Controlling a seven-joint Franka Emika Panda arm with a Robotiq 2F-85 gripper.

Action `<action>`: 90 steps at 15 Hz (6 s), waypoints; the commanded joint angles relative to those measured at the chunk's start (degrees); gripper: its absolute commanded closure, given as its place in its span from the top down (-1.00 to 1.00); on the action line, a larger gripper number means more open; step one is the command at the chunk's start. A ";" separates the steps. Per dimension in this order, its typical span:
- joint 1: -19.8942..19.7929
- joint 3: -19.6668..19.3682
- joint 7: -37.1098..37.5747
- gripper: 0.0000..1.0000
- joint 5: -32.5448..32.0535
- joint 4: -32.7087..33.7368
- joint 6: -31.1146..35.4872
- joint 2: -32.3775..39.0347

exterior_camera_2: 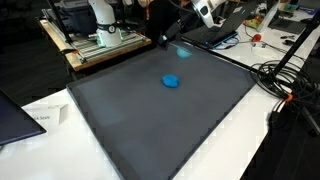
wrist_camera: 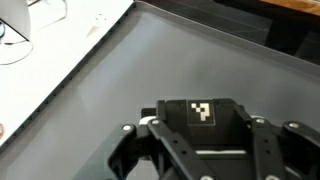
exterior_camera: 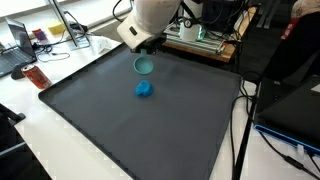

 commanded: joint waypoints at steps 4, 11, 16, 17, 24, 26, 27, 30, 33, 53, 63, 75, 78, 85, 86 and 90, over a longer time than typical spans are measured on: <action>0.07 1.02 0.11 0.21 -2.81 -1.15 -0.40 0.26; 3.08 1.27 -0.44 -0.29 -10.30 -0.36 -7.96 3.83; 4.93 3.06 -1.77 -0.29 -17.15 0.36 -11.73 8.55; 5.12 3.27 -1.87 -0.29 -18.60 0.54 -11.96 9.50; 4.31 3.34 -4.14 -0.29 -24.74 3.13 -12.16 15.45; 4.04 3.19 -4.54 -0.29 -25.76 3.82 -12.32 16.56; 3.90 3.17 -4.85 -0.29 -26.14 4.22 -12.49 17.04; 3.71 3.12 -5.51 -0.29 -27.16 5.19 -13.09 18.69; 3.76 3.24 -6.35 -0.29 -27.44 6.03 -13.71 20.51; 5.31 6.39 -13.11 -0.29 -31.46 12.52 -19.25 29.75; 4.56 7.15 -15.86 -0.29 -30.01 15.42 -19.06 31.48; 4.44 8.10 -16.55 -0.29 -28.56 17.65 -19.77 33.04; 4.45 8.46 -16.99 -0.29 -28.15 18.37 -20.30 33.61; 4.62 9.10 -17.82 -0.29 -26.75 21.71 -21.99 36.05; 4.61 9.26 -17.83 -0.29 -26.41 22.36 -22.29 36.41; 4.54 9.66 -17.89 -0.29 -24.84 24.82 -23.31 37.61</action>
